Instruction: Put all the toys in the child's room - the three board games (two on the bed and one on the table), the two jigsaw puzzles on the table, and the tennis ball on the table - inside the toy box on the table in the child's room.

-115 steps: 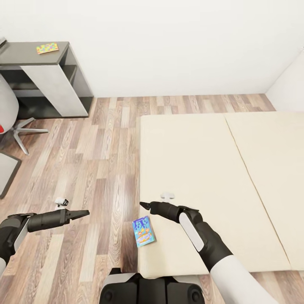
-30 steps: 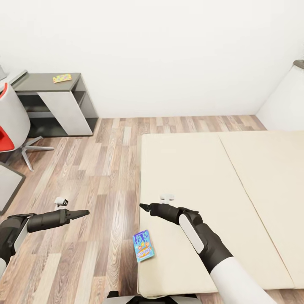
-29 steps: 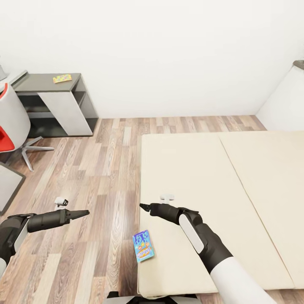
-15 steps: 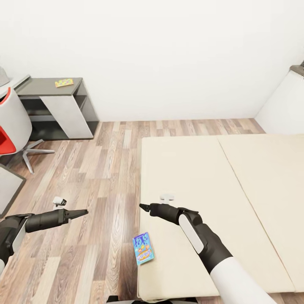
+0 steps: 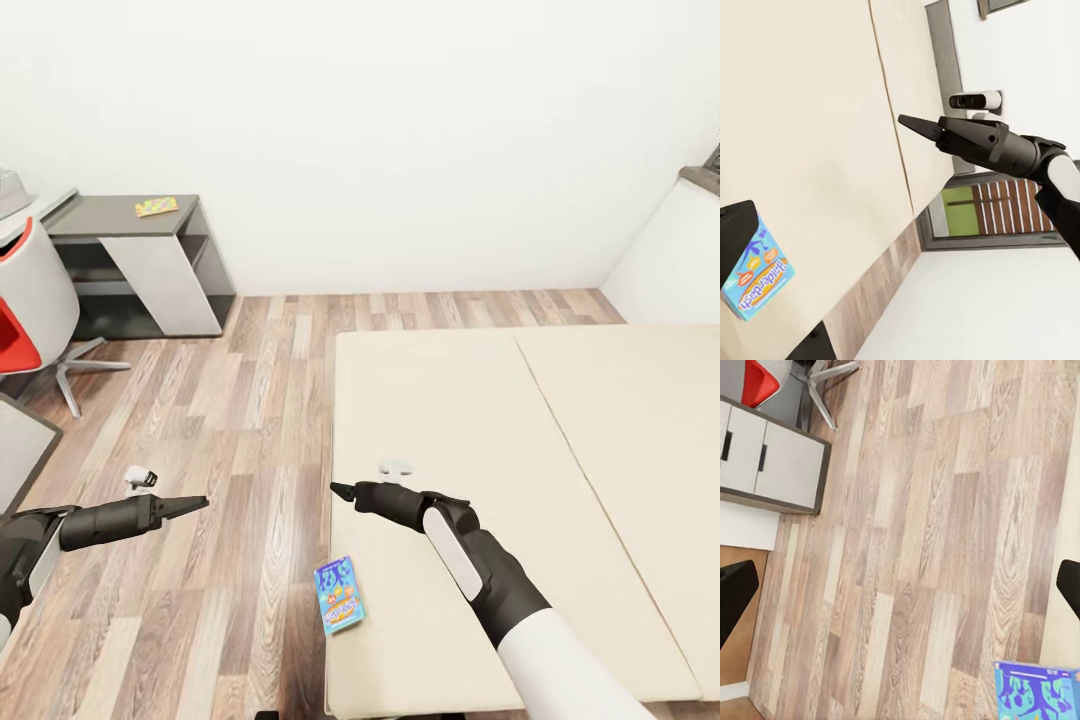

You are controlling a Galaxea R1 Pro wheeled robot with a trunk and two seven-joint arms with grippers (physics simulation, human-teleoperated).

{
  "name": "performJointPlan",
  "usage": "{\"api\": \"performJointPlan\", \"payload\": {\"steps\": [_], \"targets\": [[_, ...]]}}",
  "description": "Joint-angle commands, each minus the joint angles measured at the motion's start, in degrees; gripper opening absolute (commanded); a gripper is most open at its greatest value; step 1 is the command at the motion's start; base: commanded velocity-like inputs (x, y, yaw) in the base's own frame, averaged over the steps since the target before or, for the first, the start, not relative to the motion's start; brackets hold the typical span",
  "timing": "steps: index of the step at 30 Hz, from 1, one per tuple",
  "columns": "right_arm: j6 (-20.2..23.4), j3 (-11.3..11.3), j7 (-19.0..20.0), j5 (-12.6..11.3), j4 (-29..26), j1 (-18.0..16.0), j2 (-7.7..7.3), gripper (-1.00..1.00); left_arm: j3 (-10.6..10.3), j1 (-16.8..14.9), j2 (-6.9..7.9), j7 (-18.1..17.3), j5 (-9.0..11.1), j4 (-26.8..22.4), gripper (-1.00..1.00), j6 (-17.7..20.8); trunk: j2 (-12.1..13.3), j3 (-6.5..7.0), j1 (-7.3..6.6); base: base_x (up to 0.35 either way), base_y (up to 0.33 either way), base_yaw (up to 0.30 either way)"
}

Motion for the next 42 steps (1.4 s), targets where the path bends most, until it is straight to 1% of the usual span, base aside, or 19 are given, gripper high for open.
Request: {"api": "performJointPlan", "payload": {"steps": [1, 20, 28, 42], "targets": [[0.28, -0.04, 0.04, -0.14, -0.02, -0.03, 0.01, 1.00, -0.01, -0.03, -0.01, -0.22, -0.01, 0.00, 1.00, 0.61, -0.09, 0.02, 0.03, 0.000, 0.000, 0.000], [0.28, -0.07, 0.03, -0.14, 0.26, -0.03, -0.05, 1.00, -0.01, -0.03, -0.25, -0.22, 0.07, 0.00, 1.00, 0.61, -0.09, 1.81, 0.03, 0.000, 0.000, 0.000], [0.30, -0.08, 0.04, -0.22, 0.24, -0.03, -0.74, 1.00, -0.05, -0.03, -0.50, -0.22, -0.03, 0.00, 1.00, 0.62, -0.09, 2.57, 0.03, 0.000, 0.000, 0.000], [0.10, -0.04, -0.10, -0.40, 0.40, -0.02, -0.87, 1.00, 0.47, -0.03, -0.31, -0.22, 0.14, -0.01, 1.00, 0.61, -0.09, 3.89, 0.03, 0.000, 0.000, 0.000]]}}
